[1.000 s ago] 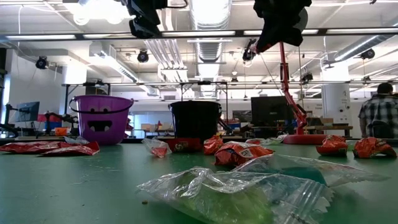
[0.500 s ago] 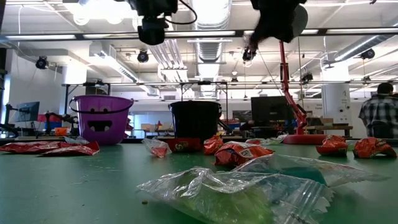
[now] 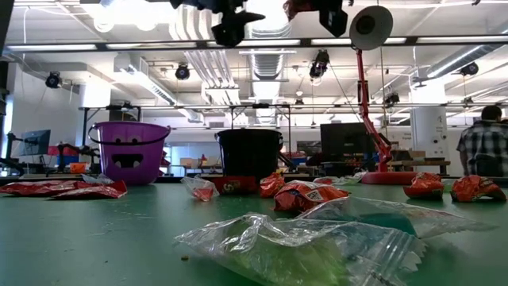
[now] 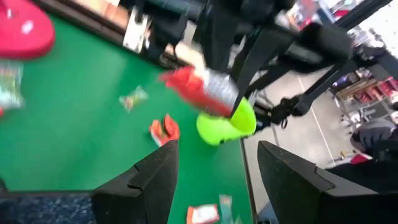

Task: Sort candy
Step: Put the orange chocolate bar into the purple bucket

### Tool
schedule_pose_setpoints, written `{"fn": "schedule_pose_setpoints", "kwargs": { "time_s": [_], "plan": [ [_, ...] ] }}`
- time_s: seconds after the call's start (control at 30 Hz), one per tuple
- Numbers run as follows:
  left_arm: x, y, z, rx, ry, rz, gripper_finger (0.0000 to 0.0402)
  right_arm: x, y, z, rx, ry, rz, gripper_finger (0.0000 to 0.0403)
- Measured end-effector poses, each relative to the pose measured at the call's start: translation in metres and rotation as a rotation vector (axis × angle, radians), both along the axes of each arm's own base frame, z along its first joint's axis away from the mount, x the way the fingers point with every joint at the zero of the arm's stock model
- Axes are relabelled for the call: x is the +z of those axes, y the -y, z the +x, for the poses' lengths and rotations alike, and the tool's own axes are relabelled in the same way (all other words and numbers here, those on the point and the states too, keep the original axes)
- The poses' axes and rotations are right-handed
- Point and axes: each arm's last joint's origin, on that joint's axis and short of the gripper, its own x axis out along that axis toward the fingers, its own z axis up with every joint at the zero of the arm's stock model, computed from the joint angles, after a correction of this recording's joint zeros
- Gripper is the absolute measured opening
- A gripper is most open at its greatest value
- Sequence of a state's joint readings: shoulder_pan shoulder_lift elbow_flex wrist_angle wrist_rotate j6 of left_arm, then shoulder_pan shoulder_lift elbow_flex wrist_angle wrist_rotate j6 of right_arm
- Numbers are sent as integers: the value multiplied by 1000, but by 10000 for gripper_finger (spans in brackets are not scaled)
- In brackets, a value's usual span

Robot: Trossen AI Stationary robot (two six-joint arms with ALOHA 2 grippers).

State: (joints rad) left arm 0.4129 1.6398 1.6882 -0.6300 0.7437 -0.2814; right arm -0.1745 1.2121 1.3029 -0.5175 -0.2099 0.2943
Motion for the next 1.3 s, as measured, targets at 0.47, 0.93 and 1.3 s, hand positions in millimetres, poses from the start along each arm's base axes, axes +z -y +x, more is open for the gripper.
{"fn": "schedule_pose_setpoints", "kwargs": {
  "time_s": [0.47,0.93,1.3],
  "plan": [
    [-5,-5,20,21,72,-22,201,-4,3,16,3,45,-15,18],
    [-14,-8,28,3,69,-9,185,-7,3,18,3,31,-12,18],
    [-14,-8,28,-12,83,25,53,-7,3,18,3,30,-11,18]
  ]
}}
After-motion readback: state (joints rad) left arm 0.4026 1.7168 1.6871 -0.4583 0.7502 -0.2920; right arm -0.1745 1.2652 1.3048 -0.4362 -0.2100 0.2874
